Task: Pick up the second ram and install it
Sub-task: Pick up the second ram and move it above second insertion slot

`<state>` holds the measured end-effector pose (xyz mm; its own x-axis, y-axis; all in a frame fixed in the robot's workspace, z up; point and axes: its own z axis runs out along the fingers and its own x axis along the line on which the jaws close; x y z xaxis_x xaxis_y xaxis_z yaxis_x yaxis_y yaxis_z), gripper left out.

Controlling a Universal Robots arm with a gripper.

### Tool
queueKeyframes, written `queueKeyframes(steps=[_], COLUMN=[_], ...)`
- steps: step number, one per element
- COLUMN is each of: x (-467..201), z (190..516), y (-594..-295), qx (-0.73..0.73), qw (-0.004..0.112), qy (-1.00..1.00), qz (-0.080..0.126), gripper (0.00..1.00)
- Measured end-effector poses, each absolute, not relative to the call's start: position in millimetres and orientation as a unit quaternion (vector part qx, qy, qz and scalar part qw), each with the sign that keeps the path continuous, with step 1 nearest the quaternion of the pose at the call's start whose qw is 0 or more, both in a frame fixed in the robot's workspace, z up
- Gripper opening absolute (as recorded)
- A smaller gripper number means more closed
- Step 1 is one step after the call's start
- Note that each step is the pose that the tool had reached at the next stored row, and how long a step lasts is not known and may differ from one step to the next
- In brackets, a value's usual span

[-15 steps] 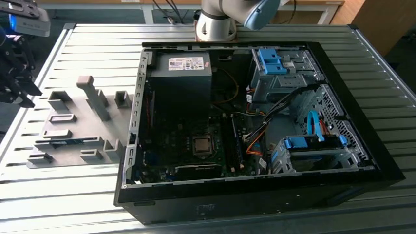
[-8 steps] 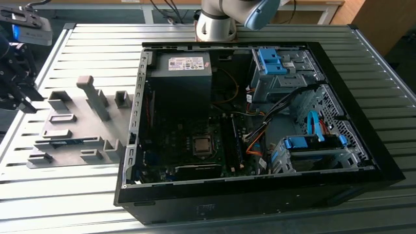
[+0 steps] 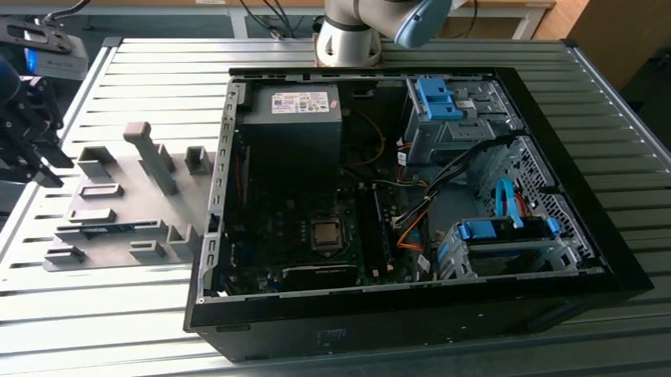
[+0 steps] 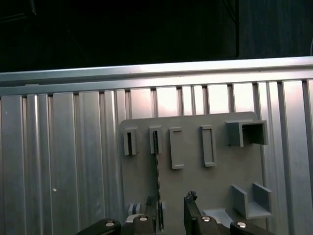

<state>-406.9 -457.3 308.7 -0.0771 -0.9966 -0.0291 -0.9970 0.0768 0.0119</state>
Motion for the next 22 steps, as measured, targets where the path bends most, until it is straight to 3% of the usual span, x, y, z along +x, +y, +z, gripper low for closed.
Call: queueKeyframes(steps=[22], x=[-407.0], z=[281.5], y=[-459.1], qx=[-0.679], qw=[0.007], qy=[0.734], qz=[0.013], gripper=[0.36])
